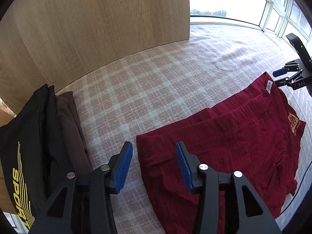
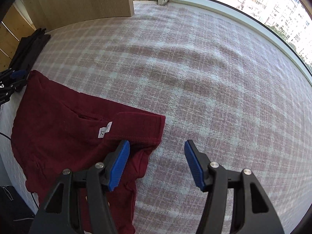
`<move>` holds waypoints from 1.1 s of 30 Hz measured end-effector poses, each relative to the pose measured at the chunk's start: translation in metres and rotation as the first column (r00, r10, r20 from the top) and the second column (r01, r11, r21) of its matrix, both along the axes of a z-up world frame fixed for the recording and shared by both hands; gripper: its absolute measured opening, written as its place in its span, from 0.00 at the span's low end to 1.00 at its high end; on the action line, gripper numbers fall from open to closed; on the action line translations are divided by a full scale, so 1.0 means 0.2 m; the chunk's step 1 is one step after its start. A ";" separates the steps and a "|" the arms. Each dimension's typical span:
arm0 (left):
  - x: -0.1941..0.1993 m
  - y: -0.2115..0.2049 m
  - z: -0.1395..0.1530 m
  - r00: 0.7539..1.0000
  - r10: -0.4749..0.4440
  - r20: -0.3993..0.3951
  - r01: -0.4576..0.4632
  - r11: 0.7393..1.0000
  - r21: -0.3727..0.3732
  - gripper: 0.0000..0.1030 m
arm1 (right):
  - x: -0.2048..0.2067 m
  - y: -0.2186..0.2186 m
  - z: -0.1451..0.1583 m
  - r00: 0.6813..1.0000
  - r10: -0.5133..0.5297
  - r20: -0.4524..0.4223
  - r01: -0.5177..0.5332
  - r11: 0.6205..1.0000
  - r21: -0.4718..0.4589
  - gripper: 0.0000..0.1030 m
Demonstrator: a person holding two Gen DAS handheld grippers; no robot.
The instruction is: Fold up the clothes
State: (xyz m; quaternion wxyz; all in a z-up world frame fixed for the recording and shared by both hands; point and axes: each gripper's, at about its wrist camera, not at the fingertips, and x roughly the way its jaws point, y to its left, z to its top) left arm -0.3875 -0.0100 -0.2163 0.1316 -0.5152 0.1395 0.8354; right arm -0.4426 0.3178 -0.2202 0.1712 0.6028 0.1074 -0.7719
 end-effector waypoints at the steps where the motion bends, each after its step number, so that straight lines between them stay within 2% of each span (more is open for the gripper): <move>1: -0.02 0.02 -0.02 1.000 -0.007 0.010 0.007 1.000 -0.012 0.43 | 0.00 -0.01 0.00 1.000 0.001 -0.003 -0.001 1.000 0.005 0.56; 2: -0.03 0.03 -0.04 1.000 -0.012 0.022 0.012 1.000 -0.019 0.39 | 0.01 -0.01 0.00 1.000 0.003 -0.006 -0.003 1.000 0.009 0.56; 3: -0.05 0.03 -0.05 0.999 -0.001 0.033 0.002 1.000 -0.016 0.27 | 0.01 -0.02 0.01 1.000 0.003 -0.010 -0.002 1.000 0.009 0.56; 5: -0.08 0.00 -0.05 0.998 0.025 0.050 -0.026 1.000 0.003 0.11 | 0.02 -0.02 0.02 1.000 0.001 -0.016 -0.001 1.000 0.005 0.56; 6: -0.09 -0.02 -0.05 0.998 0.037 0.053 -0.038 0.999 0.016 0.07 | 0.03 -0.02 0.02 1.000 0.001 -0.018 -0.001 1.000 0.005 0.56; 9: -0.10 -0.10 0.00 0.997 0.052 0.059 -0.057 0.996 0.074 0.06 | 0.04 -0.03 0.03 1.000 0.007 -0.025 -0.007 1.000 0.009 0.56; 15: -0.10 -0.22 0.03 0.993 0.097 0.070 -0.106 0.985 0.133 0.06 | 0.04 -0.06 0.03 0.999 0.031 -0.035 -0.030 0.999 0.025 0.56; 21: -0.13 -0.30 0.01 0.983 0.170 0.068 -0.177 0.978 0.111 0.06 | 0.03 -0.10 0.06 0.998 0.049 -0.041 -0.048 0.999 0.022 0.56; 23: -0.15 -0.31 -0.02 0.980 0.186 0.078 -0.192 0.977 0.091 0.06 | 0.02 -0.12 0.03 0.998 0.051 -0.023 -0.050 0.998 0.036 0.56; 25: -0.15 -0.29 -0.05 0.981 0.187 0.057 -0.188 0.982 0.008 0.07 | 0.04 -0.15 0.03 0.997 0.063 -0.033 -0.060 0.994 0.093 0.56; 26: -0.14 -0.29 -0.04 0.980 0.196 0.043 -0.196 0.981 -0.004 0.10 | 0.05 -0.17 0.03 0.997 0.071 -0.039 -0.065 0.990 0.124 0.56; 27: -0.13 -0.32 -0.01 0.977 0.212 0.037 -0.213 0.977 0.020 0.09 | 0.06 -0.18 0.03 0.996 0.078 -0.045 -0.070 0.986 0.154 0.56; 28: -0.11 -0.34 0.02 0.973 0.229 0.033 -0.230 0.972 0.051 0.09 | 0.09 -0.17 0.05 0.997 0.068 -0.045 -0.061 0.990 0.130 0.56; 29: -0.07 -0.36 0.07 0.974 0.226 0.029 -0.228 0.971 0.071 0.15 | 0.13 -0.16 0.09 0.998 0.056 -0.042 -0.052 0.994 0.092 0.56; 30: -0.01 -0.37 0.11 0.975 0.219 0.026 -0.221 0.971 0.088 0.27 | 0.19 -0.15 0.14 0.998 0.044 -0.039 -0.042 0.998 0.052 0.56; 32: 0.09 -0.39 0.20 0.979 0.205 0.019 -0.206 0.971 0.122 0.44 | 0.28 -0.13 0.19 0.999 0.031 -0.032 -0.031 0.999 0.024 0.56; 33: 0.15 -0.41 0.24 0.980 0.198 0.015 -0.198 0.970 0.140 0.46 | 0.33 -0.12 0.21 0.999 0.028 -0.029 -0.027 0.999 0.028 0.56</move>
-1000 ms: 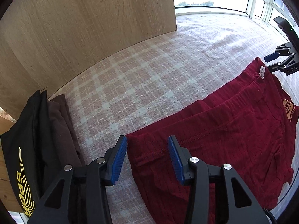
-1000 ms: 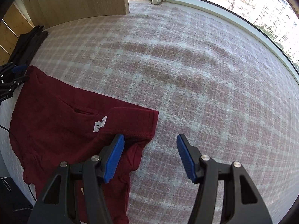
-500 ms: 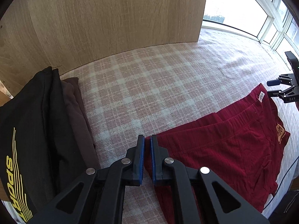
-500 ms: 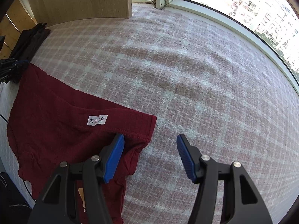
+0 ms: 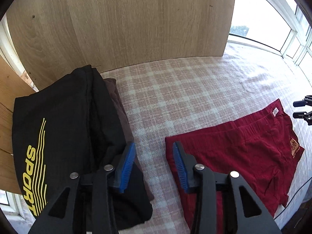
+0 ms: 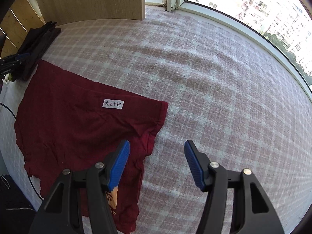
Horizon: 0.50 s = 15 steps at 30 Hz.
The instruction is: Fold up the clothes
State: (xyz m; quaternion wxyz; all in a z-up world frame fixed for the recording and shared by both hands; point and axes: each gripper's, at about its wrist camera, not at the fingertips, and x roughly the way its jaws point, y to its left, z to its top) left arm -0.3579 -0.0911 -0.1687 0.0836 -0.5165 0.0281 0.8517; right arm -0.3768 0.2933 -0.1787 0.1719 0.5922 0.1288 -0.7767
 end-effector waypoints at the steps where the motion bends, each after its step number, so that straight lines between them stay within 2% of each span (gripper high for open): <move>1: 0.08 0.00 0.01 1.000 -0.006 0.014 0.006 1.000 0.016 0.46 | 0.04 0.00 0.01 1.000 -0.003 0.002 0.003 1.000 0.007 0.56; 3: 0.24 0.02 0.02 0.999 -0.019 0.051 0.016 0.999 0.048 0.46 | 0.18 0.04 0.00 1.000 -0.022 -0.005 0.022 0.999 0.032 0.56; 5: 0.40 0.04 0.01 0.995 -0.025 0.095 0.018 0.997 0.081 0.46 | 0.33 0.23 -0.04 0.998 -0.061 -0.006 0.061 0.997 0.043 0.56; 8: 0.58 0.07 -0.09 0.985 -0.018 0.169 -0.001 0.994 0.113 0.46 | 0.37 0.30 -0.14 0.992 -0.122 -0.013 0.122 0.992 0.025 0.56; 11: 0.66 0.11 -0.19 0.979 0.014 0.206 -0.041 0.991 0.127 0.46 | 0.42 0.33 -0.20 0.981 -0.190 -0.024 0.191 0.981 0.024 0.56; 15: 0.71 0.16 -0.24 0.979 0.023 0.202 -0.049 0.991 0.124 0.46 | 0.47 0.36 -0.23 0.968 -0.250 -0.009 0.250 0.968 0.008 0.56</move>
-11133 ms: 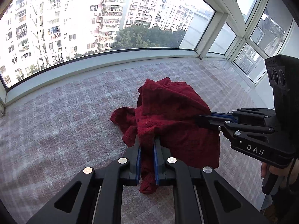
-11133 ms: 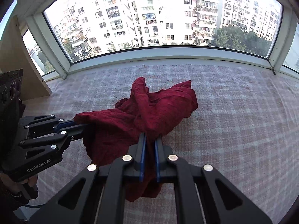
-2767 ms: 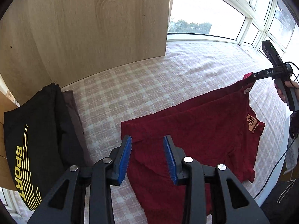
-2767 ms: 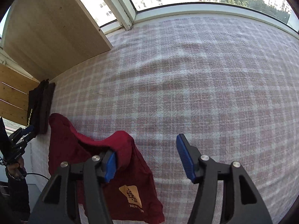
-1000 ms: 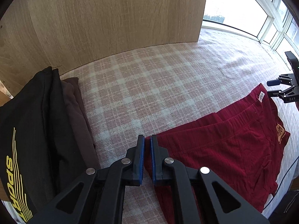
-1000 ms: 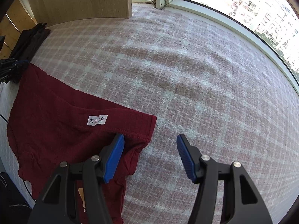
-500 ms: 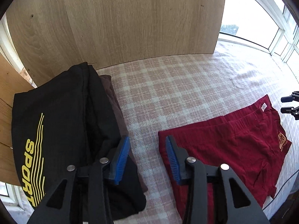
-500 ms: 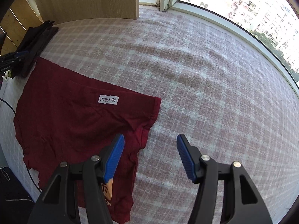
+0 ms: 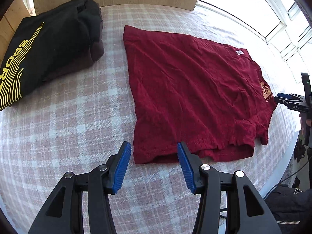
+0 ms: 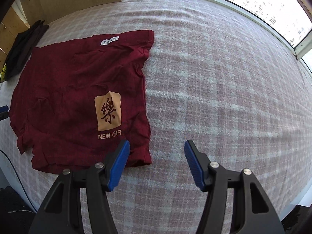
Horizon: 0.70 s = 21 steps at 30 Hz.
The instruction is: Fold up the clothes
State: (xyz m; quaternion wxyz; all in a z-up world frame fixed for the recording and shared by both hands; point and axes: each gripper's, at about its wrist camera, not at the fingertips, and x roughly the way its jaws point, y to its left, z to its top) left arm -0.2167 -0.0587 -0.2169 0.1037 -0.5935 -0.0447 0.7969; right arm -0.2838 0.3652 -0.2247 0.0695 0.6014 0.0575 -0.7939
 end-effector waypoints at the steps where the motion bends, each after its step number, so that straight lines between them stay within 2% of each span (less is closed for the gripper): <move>1: 0.01 0.01 0.00 1.000 -0.007 -0.006 0.007 1.000 0.006 0.46 | 0.01 0.01 0.00 1.000 -0.005 0.003 0.005 1.000 -0.008 0.56; 2: 0.01 0.02 -0.01 1.000 -0.015 -0.017 0.015 1.000 0.000 0.46 | 0.02 0.01 -0.01 1.000 -0.009 0.006 0.009 1.000 -0.015 0.56; 4: 0.00 0.04 -0.03 0.999 -0.031 -0.011 0.030 0.999 -0.025 0.36 | 0.03 0.02 -0.01 1.000 -0.013 0.007 0.013 1.000 -0.021 0.56; 5: 0.00 0.04 -0.04 0.999 -0.035 -0.006 0.035 0.999 -0.031 0.20 | 0.03 0.02 -0.02 1.000 -0.012 0.004 0.012 1.000 -0.018 0.56; 6: 0.00 0.04 -0.04 0.999 -0.038 -0.007 0.038 0.999 -0.032 0.14 | 0.03 0.02 -0.02 1.000 -0.014 -0.003 0.014 1.000 -0.005 0.56; 7: 0.00 0.04 -0.04 0.999 -0.041 -0.009 0.040 0.999 -0.033 0.13 | 0.03 0.03 -0.02 1.000 -0.019 -0.010 0.019 1.000 0.011 0.56; 8: 0.00 0.04 -0.04 0.999 -0.043 -0.011 0.043 0.999 -0.034 0.05 | 0.03 0.04 -0.01 1.000 -0.023 -0.017 0.024 1.000 0.014 0.56; 18: 0.03 -0.06 -0.03 1.000 -0.015 -0.008 0.015 0.999 -0.030 0.01 | 0.00 0.06 -0.01 0.999 -0.038 0.017 0.039 0.994 -0.103 0.56; 21: 0.04 -0.07 -0.02 1.000 -0.014 -0.010 0.013 1.000 -0.024 0.01 | -0.04 0.03 -0.03 0.999 -0.031 0.027 0.033 0.995 -0.099 0.56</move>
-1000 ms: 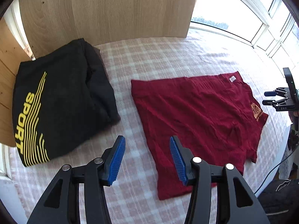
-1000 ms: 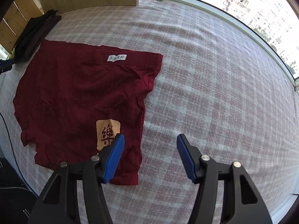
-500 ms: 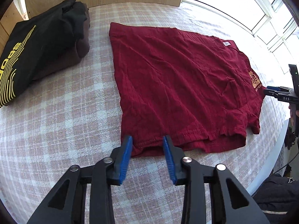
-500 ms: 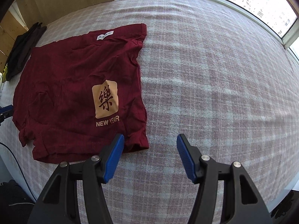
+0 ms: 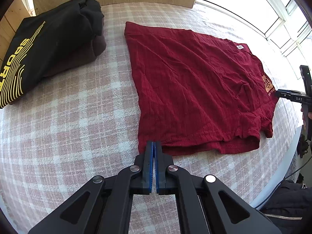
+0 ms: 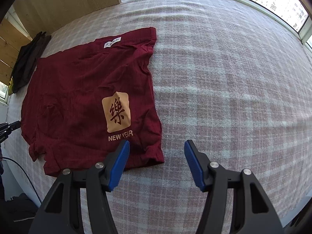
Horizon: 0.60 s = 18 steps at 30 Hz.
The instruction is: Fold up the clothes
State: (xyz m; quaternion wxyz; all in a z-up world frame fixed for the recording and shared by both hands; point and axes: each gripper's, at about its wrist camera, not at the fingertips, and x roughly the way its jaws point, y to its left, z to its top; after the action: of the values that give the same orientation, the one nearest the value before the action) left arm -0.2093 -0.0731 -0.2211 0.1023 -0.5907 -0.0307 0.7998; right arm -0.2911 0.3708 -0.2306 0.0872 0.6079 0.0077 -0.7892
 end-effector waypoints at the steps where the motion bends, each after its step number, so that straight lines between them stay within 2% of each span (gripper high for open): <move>1: 0.00 0.00 0.00 1.000 0.000 -0.001 0.000 1.000 0.003 0.01 | 0.00 -0.01 -0.01 1.000 0.003 0.005 -0.003 1.000 0.010 0.55; 2: 0.00 0.00 0.00 1.000 0.000 -0.001 0.000 1.000 0.006 0.01 | -0.02 -0.03 -0.02 1.000 0.004 0.012 -0.004 1.000 0.018 0.51; 3: 0.00 0.01 0.01 1.000 -0.005 -0.004 0.005 1.000 0.002 0.01 | -0.03 -0.05 -0.03 1.000 0.007 0.022 -0.008 1.000 0.021 0.42; 4: 0.01 0.01 0.01 1.000 -0.013 -0.008 0.013 1.000 -0.003 0.01 | -0.05 -0.06 -0.05 0.999 0.011 0.033 -0.012 1.000 0.023 0.27; 6: 0.01 0.02 0.02 1.000 -0.014 -0.015 0.014 1.000 -0.012 0.01 | -0.05 -0.09 -0.06 0.999 0.020 0.045 -0.022 0.998 0.051 0.14; 10: 0.00 0.03 0.03 1.000 -0.004 -0.022 0.004 1.000 -0.015 0.03 | -0.04 -0.18 -0.06 0.999 0.035 0.030 -0.038 0.995 0.095 0.09; 11: 0.00 0.03 0.03 1.000 -0.002 -0.023 0.002 1.000 -0.015 0.06 | -0.03 -0.19 -0.05 0.999 0.036 0.024 -0.038 0.994 0.107 0.08; 12: 0.00 0.03 0.03 1.000 0.001 -0.026 -0.001 1.000 -0.015 0.13 | -0.03 -0.21 -0.05 0.999 0.038 0.019 -0.040 0.992 0.118 0.08; 14: 0.00 0.03 0.03 1.000 0.006 -0.031 -0.007 1.000 -0.013 0.19 | -0.02 -0.23 -0.05 0.999 0.037 0.020 -0.039 0.992 0.120 0.07; 18: -0.01 0.04 0.04 0.999 0.011 -0.037 -0.012 1.000 -0.011 0.19 | -0.02 -0.24 -0.05 1.000 0.015 0.017 -0.016 0.994 0.107 0.07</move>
State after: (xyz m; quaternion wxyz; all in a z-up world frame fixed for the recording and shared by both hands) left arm -0.2112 -0.0656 -0.2135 0.0950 -0.5763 -0.0279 0.8112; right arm -0.2953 0.3233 -0.2405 0.0607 0.6180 0.0538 -0.7820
